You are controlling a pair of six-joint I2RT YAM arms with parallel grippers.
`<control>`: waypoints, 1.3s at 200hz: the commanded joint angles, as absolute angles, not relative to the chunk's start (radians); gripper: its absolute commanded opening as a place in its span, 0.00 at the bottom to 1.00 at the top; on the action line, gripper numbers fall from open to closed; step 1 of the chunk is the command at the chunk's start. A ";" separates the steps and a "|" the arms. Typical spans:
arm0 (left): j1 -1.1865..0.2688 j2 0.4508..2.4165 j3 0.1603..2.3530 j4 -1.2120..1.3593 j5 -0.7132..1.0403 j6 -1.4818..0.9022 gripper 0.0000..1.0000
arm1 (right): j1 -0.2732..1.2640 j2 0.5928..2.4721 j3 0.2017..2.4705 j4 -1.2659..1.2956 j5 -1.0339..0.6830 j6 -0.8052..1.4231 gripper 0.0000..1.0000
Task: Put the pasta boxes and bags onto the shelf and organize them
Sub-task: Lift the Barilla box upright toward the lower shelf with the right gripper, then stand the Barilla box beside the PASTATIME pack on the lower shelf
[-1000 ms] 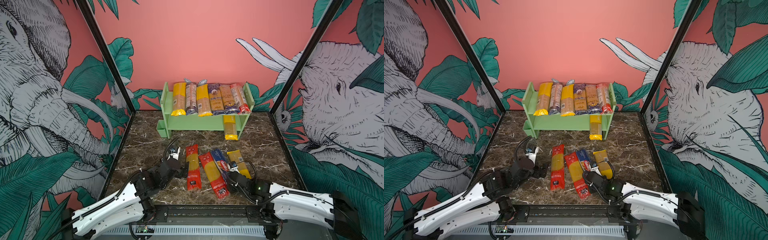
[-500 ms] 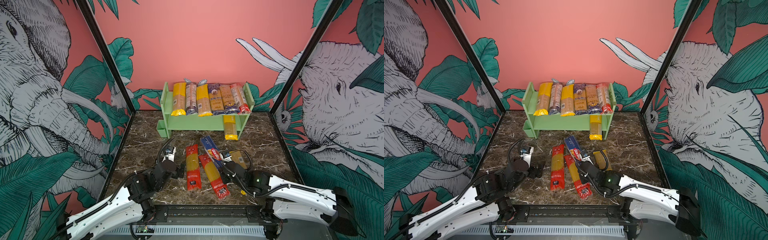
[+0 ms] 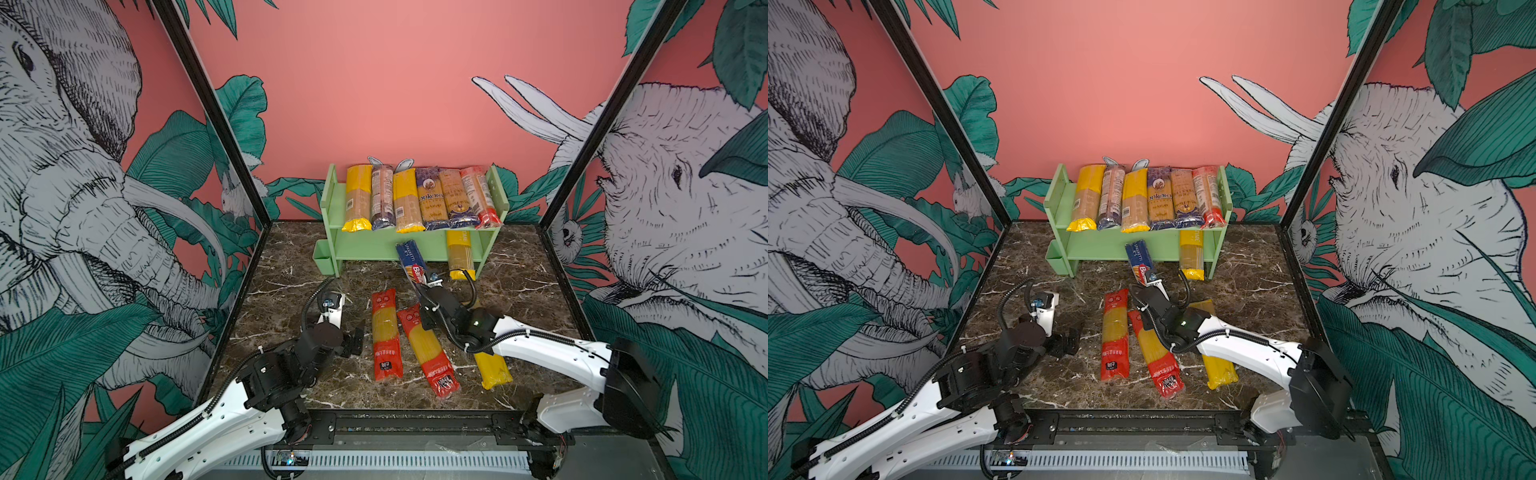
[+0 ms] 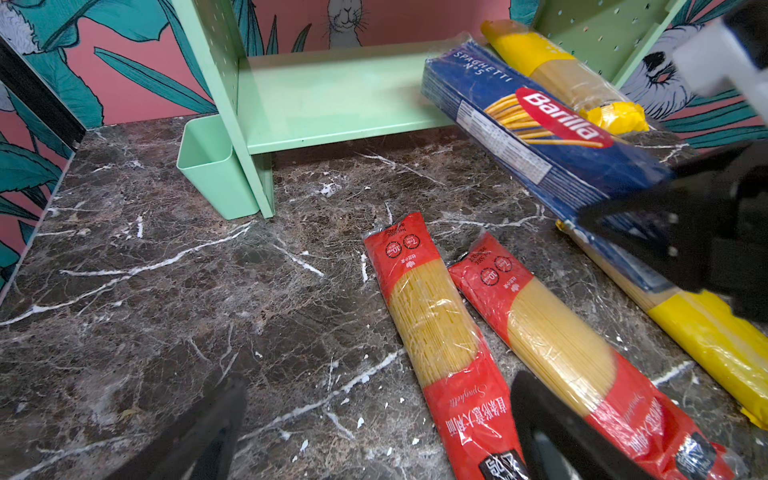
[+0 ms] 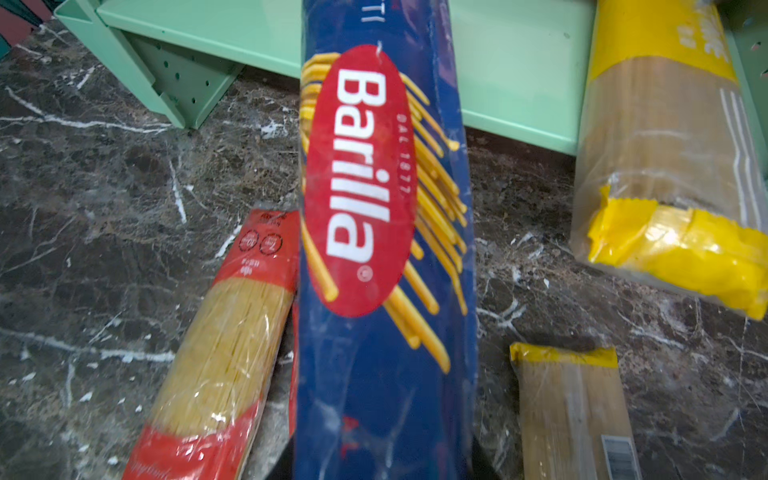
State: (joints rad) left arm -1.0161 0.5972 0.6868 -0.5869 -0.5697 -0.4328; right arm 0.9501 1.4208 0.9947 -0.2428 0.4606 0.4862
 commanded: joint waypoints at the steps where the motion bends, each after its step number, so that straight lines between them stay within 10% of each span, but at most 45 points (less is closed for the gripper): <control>1: -1.022 0.586 0.717 -0.622 -0.600 -0.400 0.99 | 0.910 1.418 1.089 -0.042 0.531 0.447 0.00; 260: -1.022 0.614 0.761 -0.627 -0.639 -0.336 0.99 | 0.640 1.738 1.242 0.255 0.463 0.455 0.10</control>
State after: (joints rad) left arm -1.0180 0.6132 0.7364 -0.6117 -0.6155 -0.3393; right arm 0.6495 1.7481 1.1767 0.0723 0.4446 0.4427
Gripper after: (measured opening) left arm 0.994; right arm 0.338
